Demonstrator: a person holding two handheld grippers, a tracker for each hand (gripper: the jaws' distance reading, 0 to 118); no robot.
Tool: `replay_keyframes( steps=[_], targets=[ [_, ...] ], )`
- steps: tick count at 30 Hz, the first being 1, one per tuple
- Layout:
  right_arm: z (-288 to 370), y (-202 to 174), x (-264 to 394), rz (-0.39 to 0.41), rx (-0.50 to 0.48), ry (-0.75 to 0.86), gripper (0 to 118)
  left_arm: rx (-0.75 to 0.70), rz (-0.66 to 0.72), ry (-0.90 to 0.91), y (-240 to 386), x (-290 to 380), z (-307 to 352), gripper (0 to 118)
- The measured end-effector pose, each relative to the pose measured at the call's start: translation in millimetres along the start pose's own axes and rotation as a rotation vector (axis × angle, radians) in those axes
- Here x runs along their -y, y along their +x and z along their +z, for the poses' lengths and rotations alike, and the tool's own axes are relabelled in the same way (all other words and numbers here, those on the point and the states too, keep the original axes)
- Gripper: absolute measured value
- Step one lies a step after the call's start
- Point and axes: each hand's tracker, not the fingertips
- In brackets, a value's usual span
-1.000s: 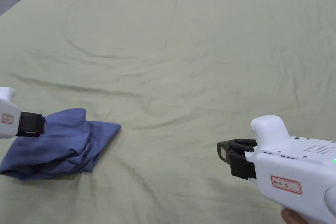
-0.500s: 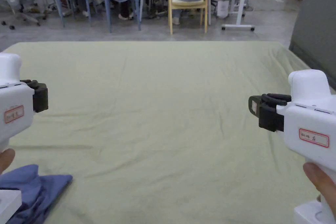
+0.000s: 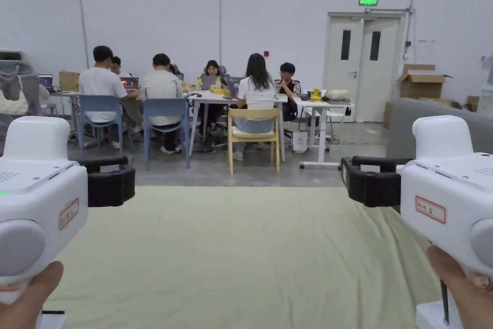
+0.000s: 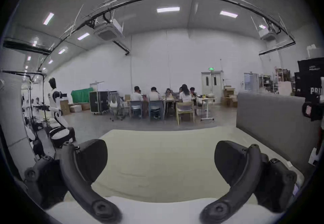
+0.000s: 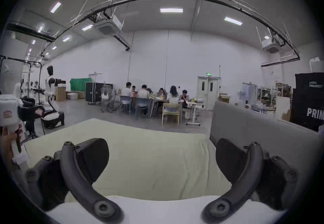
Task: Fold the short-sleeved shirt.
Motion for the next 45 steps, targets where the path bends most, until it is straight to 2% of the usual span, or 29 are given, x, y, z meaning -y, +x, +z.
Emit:
replay_keyframes(
  steps=[1, 7, 10, 13, 15, 18, 29, 34, 39, 45],
  targets=[
    [-20, -15, 27, 0.011, 0.0, -0.003, 118, 0.024, -0.01, -0.009, -1, 0, -1, 118],
    [-27, -16, 34, -0.016, -0.025, -0.047, 118, 0.009, 0.022, 0.017, -8, 2, -2, 118],
    [-29, -16, 37, -0.009, -0.019, -0.08, 118, 0.083, 0.086, 0.029, -7, -1, 7, 118],
    [-28, -19, 44, 0.01, 0.027, -0.068, 118, 0.13, 0.061, -0.01, -5, -2, 8, 118],
    [-29, -22, 48, 0.035, 0.066, -0.059, 118, 0.08, -0.007, -0.028, -5, -1, 1, 118],
    [-34, -22, 51, 0.038, 0.062, -0.09, 118, 0.041, 0.016, -0.011, -4, 4, -2, 118],
    [-44, -15, 52, -0.059, 0.025, -0.101, 118, 0.034, 0.064, -0.067, -12, 20, -24, 118],
    [-42, -18, 49, -0.038, 0.039, -0.102, 118, 0.033, 0.075, -0.092, -13, 24, -27, 118],
    [-51, -22, 53, -0.021, 0.06, -0.16, 118, 0.026, 0.09, -0.038, -11, 27, -21, 118],
    [-53, -22, 58, -0.035, 0.055, -0.163, 118, 0.003, 0.021, -0.029, -6, 24, -24, 118]
  ],
)
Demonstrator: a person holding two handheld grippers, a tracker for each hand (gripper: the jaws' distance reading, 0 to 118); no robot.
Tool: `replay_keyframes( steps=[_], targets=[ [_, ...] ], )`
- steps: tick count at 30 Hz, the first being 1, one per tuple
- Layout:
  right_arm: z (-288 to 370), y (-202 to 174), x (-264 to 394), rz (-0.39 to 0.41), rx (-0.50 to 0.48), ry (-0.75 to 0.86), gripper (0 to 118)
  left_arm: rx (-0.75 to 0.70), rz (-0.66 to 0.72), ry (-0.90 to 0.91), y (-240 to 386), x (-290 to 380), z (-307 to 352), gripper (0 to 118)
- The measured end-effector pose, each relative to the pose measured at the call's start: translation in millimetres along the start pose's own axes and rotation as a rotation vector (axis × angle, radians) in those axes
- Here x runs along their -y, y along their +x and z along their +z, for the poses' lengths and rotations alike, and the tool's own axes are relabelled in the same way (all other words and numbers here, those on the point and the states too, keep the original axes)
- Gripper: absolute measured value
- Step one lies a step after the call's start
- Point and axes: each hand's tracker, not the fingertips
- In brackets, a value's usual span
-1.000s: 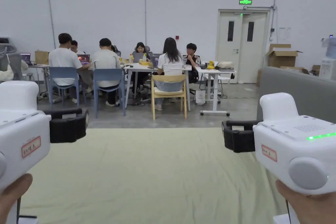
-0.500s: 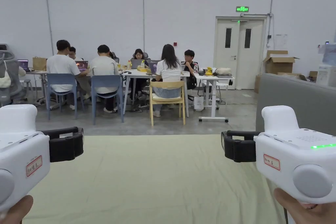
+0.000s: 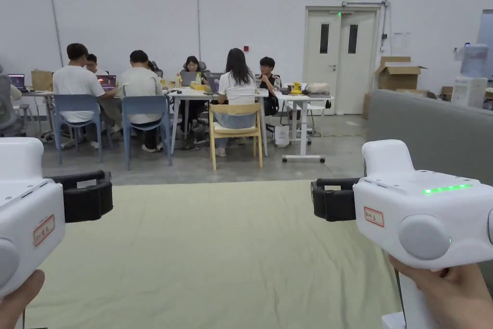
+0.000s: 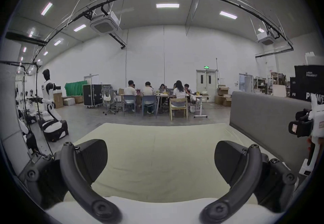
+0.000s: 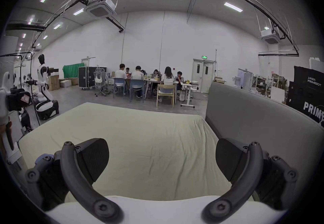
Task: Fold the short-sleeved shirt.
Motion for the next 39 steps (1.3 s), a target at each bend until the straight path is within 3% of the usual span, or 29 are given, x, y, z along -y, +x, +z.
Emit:
replay_keyframes(
  steps=[9, 22, 26, 33, 39],
  targets=[
    [4, 1, 0, -0.014, -0.024, 0.041, 118, 0.034, 0.041, -0.028, -2, 3, -5, 118],
    [6, -10, -3, 0.0, 0.033, 0.116, 118, 0.049, 0.063, -0.025, -10, 2, -3, 118],
    [1, -7, -6, -0.052, -0.006, 0.085, 118, 0.056, 0.064, -0.039, -11, 1, -4, 118],
    [-5, -13, -4, 0.007, 0.027, 0.071, 118, 0.049, 0.067, -0.026, -12, 1, -3, 118],
    [-5, -11, -6, -0.017, -0.003, 0.06, 118, 0.06, 0.062, -0.039, -10, 0, -6, 118]
  ],
)
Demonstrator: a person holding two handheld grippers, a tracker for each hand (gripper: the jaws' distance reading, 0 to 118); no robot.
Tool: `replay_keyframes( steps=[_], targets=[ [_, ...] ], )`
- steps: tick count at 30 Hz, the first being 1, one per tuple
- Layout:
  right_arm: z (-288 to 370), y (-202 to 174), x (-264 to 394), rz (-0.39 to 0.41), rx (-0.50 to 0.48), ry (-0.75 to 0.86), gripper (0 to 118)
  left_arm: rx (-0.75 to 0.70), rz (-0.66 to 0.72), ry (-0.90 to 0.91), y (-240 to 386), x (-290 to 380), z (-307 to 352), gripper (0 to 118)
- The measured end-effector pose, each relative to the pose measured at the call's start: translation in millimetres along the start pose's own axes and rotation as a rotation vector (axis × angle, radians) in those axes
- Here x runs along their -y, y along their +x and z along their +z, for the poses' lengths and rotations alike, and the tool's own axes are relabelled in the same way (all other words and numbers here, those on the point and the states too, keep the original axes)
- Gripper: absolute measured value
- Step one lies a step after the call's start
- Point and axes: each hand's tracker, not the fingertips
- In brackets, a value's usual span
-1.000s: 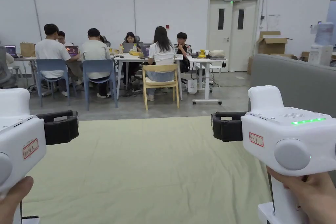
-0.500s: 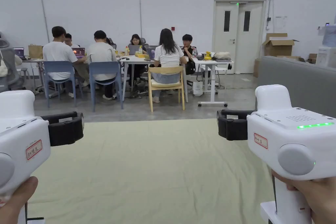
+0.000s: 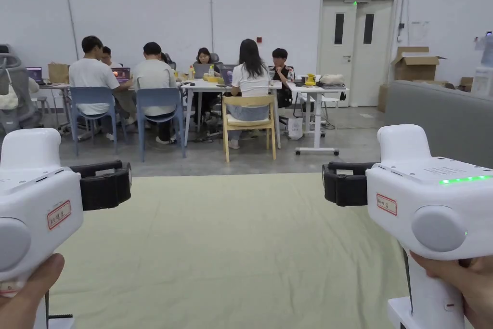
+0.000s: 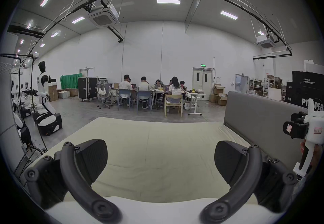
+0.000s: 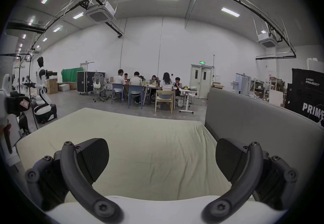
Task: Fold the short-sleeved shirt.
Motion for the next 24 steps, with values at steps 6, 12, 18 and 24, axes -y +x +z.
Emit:
replay_keyframes(
  steps=[6, 12, 18, 24],
  targets=[
    [4.0, 6.1, -1.4, -0.058, -0.026, 0.008, 118, 0.013, -0.011, -0.008, 5.8, 2.6, -0.7, 118],
    [2.5, 8.8, -1.8, -0.049, 0.026, -0.005, 118, 0.035, -0.011, -0.017, 9.0, 1.7, -0.9, 118],
    [2.3, 4.7, 1.7, 0.027, 0.045, -0.012, 118, 0.029, -0.007, -0.003, 6.7, 2.0, 3.1, 118],
    [2.7, 2.9, 1.1, 0.025, 0.019, 0.015, 118, 0.044, -0.014, -0.018, 7.5, 2.7, 3.2, 118]
  ],
)
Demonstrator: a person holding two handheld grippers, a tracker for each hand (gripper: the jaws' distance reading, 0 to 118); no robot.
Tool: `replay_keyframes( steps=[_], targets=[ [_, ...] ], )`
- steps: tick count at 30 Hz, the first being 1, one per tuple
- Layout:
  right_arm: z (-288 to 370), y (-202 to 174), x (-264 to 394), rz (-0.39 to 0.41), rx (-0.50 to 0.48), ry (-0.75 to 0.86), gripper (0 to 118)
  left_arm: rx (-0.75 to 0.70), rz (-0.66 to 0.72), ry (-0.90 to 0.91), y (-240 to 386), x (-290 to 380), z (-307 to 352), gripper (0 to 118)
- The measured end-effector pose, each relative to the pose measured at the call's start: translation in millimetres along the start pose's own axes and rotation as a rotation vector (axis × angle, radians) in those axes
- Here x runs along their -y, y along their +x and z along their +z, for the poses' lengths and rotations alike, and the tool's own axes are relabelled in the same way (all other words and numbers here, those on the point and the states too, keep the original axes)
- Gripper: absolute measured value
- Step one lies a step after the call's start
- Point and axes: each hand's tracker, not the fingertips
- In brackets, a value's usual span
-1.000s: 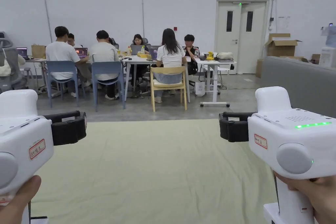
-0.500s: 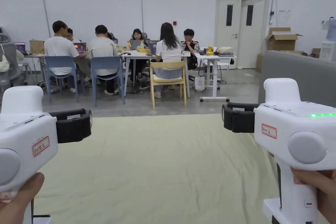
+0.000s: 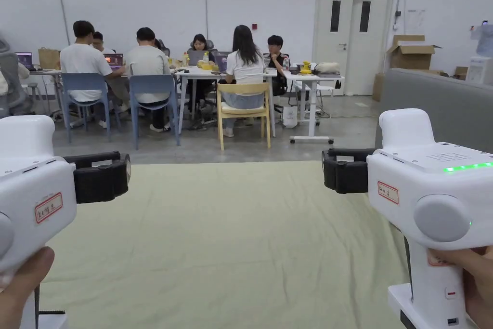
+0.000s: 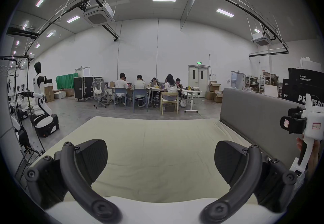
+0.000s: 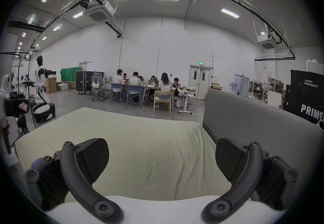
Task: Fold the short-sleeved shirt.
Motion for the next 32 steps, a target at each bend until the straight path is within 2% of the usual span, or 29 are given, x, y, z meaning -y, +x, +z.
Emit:
replay_keyframes(
  steps=[5, 11, 15, 17, 21, 23, 28, 32],
  targets=[
    [-5, 4, -2, -0.038, -0.046, -0.019, 118, -0.01, 0.014, 0.015, 1, 0, 2, 118],
    [-5, 12, -4, -0.134, -0.098, -0.039, 118, 0.003, 0.018, 0.001, -1, -3, 1, 118],
    [-5, 12, -7, -0.091, -0.054, -0.044, 118, 0.01, 0.015, 0.002, 0, -2, 2, 118],
    [-4, 12, -9, -0.083, -0.062, -0.047, 118, 0.011, 0.022, -0.002, 0, -2, 2, 118],
    [-8, 18, -15, -0.134, -0.076, -0.059, 118, 0.013, 0.028, -0.014, -2, -3, 1, 118],
    [-9, 19, -16, -0.123, -0.103, -0.064, 118, 0.014, 0.028, -0.015, -2, -2, 2, 118],
    [-9, 9, -20, -0.067, -0.066, -0.034, 118, 0.005, 0.036, -0.016, -3, -3, 3, 118],
    [-6, 9, -22, -0.09, -0.115, -0.057, 118, -0.002, 0.056, -0.024, -4, -5, -1, 118]
  ],
)
